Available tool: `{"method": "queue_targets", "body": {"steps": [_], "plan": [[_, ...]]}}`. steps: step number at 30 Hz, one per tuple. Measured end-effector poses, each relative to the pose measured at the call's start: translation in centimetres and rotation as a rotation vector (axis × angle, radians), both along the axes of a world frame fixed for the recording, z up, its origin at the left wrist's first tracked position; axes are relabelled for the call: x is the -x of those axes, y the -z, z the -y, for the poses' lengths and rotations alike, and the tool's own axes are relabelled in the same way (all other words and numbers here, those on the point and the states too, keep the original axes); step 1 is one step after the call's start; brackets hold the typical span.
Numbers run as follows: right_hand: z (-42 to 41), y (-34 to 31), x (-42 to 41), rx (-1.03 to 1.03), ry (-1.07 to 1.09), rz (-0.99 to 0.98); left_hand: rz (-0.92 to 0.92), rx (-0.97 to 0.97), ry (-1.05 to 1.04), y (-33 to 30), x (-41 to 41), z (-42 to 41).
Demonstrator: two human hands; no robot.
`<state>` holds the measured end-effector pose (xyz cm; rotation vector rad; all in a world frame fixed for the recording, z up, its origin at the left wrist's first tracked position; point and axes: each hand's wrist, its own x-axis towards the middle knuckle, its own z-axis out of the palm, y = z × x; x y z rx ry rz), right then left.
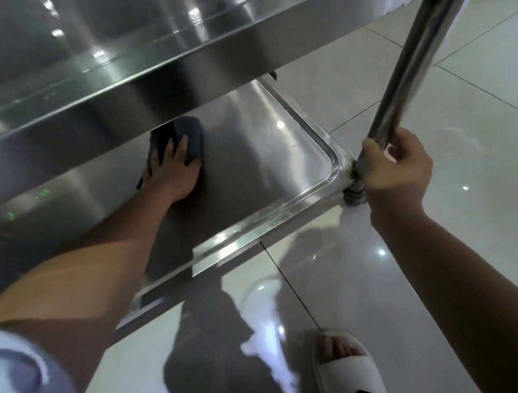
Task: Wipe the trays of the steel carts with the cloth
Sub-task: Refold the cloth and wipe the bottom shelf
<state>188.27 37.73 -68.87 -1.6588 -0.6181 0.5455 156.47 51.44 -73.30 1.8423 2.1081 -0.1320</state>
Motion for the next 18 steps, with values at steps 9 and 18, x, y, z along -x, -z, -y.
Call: {"method": "queue_targets", "body": {"steps": [9, 18], "plan": [[8.7, 3.6, 18.2, 0.211, -0.839, 0.640, -0.066, -0.006, 0.275, -1.0, 2.5, 12.5], [6.3, 4.1, 24.9, 0.827, -1.156, 1.040, -0.025, -0.096, 0.357, -0.4, 7.9, 11.3]]}}
